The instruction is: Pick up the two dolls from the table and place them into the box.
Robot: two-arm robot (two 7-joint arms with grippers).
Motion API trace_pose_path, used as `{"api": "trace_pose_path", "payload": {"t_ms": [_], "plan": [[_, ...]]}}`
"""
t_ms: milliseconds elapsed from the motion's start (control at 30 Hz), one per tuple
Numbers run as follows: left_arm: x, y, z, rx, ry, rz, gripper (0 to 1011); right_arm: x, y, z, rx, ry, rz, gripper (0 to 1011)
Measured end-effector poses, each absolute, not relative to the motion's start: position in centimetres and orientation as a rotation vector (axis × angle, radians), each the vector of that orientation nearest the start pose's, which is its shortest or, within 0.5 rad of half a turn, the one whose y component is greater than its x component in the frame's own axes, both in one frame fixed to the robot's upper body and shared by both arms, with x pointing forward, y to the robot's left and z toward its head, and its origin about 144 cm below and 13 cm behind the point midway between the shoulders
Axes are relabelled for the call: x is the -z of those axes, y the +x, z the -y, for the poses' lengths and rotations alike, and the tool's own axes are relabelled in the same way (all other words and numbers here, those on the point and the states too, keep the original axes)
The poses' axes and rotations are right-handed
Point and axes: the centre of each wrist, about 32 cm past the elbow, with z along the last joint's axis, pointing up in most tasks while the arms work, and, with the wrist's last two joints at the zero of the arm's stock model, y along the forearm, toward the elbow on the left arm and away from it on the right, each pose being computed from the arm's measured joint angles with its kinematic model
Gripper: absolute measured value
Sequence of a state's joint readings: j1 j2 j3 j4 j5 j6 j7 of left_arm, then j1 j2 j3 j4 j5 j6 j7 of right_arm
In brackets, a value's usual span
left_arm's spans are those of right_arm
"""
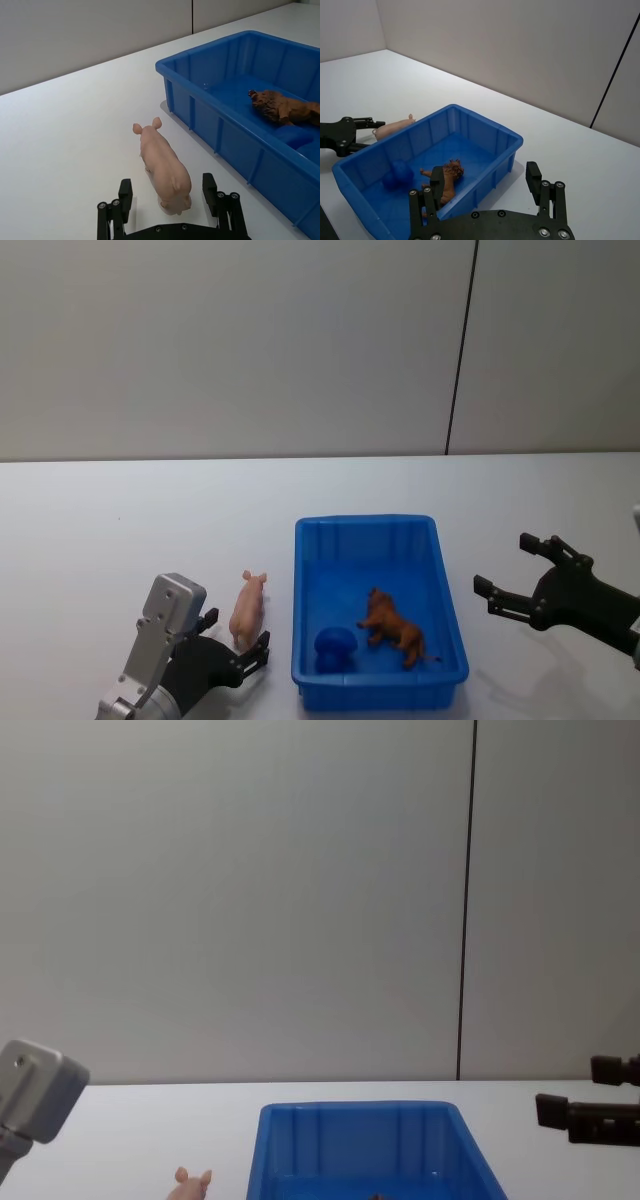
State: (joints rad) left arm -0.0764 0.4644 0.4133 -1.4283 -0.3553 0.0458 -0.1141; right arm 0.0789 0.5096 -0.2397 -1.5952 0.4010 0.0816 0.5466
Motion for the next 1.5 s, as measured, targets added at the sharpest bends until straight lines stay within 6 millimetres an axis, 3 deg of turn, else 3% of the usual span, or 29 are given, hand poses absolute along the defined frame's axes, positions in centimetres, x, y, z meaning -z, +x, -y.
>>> {"api": "trace_pose_path", "payload": {"t_ms": [233, 300, 467, 533, 600, 1033, 1500], "plan": [[-109.5, 45.7, -26.6, -1.128, 0.308, -0.096, 756, -117.4, 47.2, 30.1, 0.805, -0.153, -0.015, 1001], [-109.3, 45.8, -26.7, -1.125, 0.308, -0.095, 643, -117.4, 47.2, 30.1, 0.805, -0.153, -0.016, 1001], [-109.1, 45.8, -26.8, -1.124, 0.307, -0.095, 535, -117.4, 47.2, 30.1, 0.805, -0.153, -0.015, 1001], [-108.9, 45.7, -26.9, -1.125, 0.306, -0.095, 430, -117.4, 47.2, 30.1, 0.805, -0.153, -0.015, 1001], [-108.9, 45.6, -27.0, -1.125, 0.306, -0.095, 386, -117.4, 47.2, 30.1, 0.805, -0.153, -0.015, 1001], [-109.5, 44.9, -27.8, -1.146, 0.27, -0.051, 372, -117.4, 47.2, 30.1, 0.805, -0.153, -0.015, 1001], [-114.5, 46.1, -27.8, -1.157, 0.176, 0.098, 372, -117.4, 47.2, 30.1, 0.805, -0.153, -0.015, 1001]]}}
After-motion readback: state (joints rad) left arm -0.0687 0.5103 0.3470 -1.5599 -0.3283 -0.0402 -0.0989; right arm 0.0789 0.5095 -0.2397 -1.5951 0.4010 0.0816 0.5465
